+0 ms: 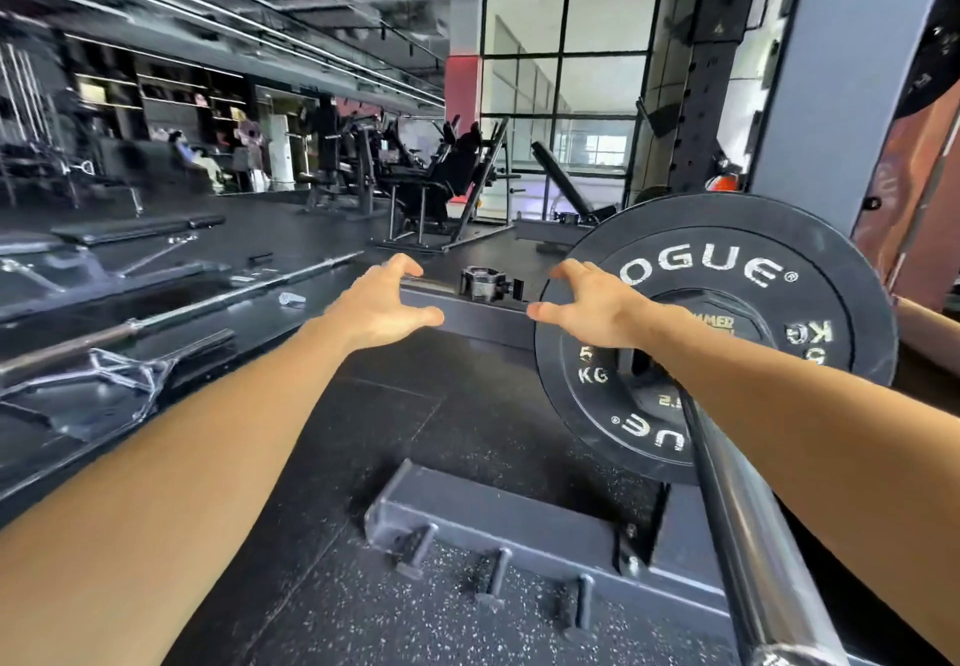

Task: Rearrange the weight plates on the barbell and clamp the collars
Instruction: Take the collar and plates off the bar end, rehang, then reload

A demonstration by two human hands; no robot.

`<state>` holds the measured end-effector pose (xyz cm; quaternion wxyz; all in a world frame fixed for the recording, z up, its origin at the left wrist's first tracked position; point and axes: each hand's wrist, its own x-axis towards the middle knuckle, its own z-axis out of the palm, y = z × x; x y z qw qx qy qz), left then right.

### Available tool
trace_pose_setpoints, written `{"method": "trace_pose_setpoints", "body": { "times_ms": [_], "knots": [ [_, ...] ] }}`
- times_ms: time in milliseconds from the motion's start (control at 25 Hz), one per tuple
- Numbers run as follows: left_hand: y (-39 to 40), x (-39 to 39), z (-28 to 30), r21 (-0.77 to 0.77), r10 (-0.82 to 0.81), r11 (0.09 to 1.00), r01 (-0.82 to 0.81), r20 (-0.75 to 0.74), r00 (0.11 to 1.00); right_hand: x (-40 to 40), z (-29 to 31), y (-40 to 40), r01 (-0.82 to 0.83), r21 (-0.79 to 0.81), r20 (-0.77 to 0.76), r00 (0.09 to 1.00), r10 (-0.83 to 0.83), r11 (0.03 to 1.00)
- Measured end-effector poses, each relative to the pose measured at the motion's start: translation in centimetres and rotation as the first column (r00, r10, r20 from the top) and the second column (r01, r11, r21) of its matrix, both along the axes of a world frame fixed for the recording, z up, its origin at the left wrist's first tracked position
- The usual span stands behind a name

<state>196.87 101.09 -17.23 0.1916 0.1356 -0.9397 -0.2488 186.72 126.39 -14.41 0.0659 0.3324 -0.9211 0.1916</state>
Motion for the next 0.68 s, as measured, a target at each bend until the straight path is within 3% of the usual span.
{"method": "trace_pose_setpoints", "body": {
  "times_ms": [320,480,680],
  "knots": [
    [-7.0,-12.5,-1.0,-0.02,-0.004,1.0,0.005,0.049,0.999,-12.6,1.1,-10.0,0.056,0.116,-0.055,0.997,-0.05,0.992],
    [-8.0,-18.6,-2.1,-0.085,-0.026,0.996,0.03,0.051,0.998,-16.9,0.7,-14.3,0.164,0.313,-0.104,0.985,-0.138,0.936],
    [-7.3,-24.2,-3.3,-0.111,-0.098,0.987,0.112,0.123,0.988,-20.8,-2.0,-17.4,0.175,0.533,-0.073,0.984,-0.161,0.828]
  ]
}}
